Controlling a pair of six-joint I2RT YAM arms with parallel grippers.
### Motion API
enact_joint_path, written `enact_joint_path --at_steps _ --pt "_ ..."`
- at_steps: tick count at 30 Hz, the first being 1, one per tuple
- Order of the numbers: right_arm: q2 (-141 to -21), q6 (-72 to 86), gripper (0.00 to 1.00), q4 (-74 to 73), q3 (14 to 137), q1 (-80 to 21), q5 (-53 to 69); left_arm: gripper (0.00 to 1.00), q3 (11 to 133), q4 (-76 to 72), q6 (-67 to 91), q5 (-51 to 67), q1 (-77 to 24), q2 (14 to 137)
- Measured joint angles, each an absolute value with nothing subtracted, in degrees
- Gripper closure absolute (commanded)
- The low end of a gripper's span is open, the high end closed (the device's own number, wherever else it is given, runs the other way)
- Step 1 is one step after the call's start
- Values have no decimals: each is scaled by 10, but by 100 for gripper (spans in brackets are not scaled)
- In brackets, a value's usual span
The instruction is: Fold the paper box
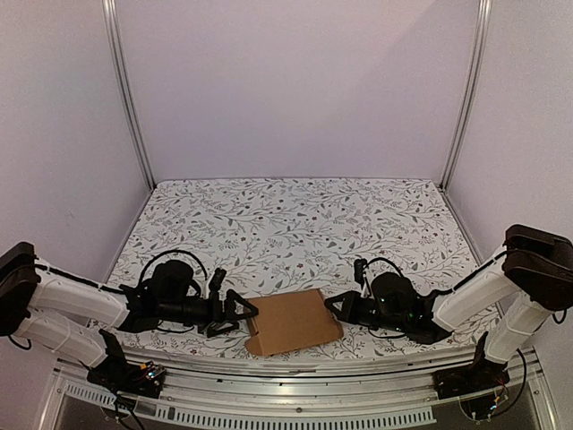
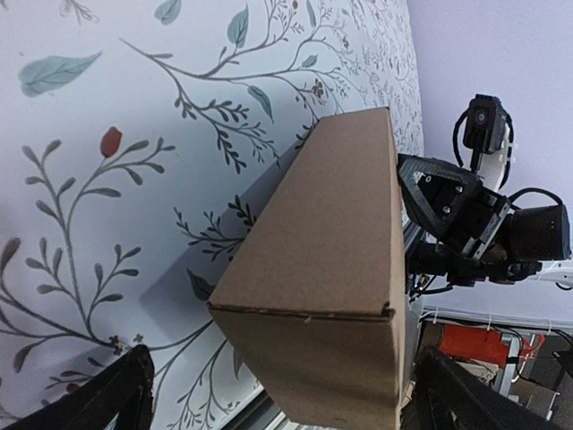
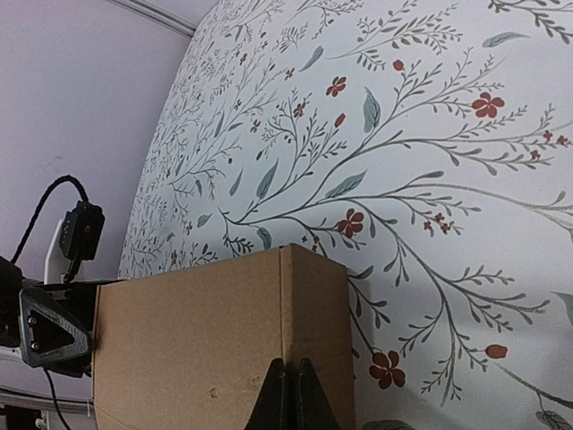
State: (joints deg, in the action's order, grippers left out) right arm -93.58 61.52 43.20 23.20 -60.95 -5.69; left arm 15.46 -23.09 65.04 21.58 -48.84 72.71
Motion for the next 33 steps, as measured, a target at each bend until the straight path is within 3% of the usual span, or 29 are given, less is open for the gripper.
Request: enact_joint_path --at_steps 9,30,33 --pt "-957 627 100 465 232 -609 -57 7 137 -317 702 221 -488 757" --pt "-959 627 100 467 232 -609 -57 45 137 -419 746 240 -488 804" --pt "-957 626 100 464 232 -609 -58 55 137 -427 752 241 -487 807"
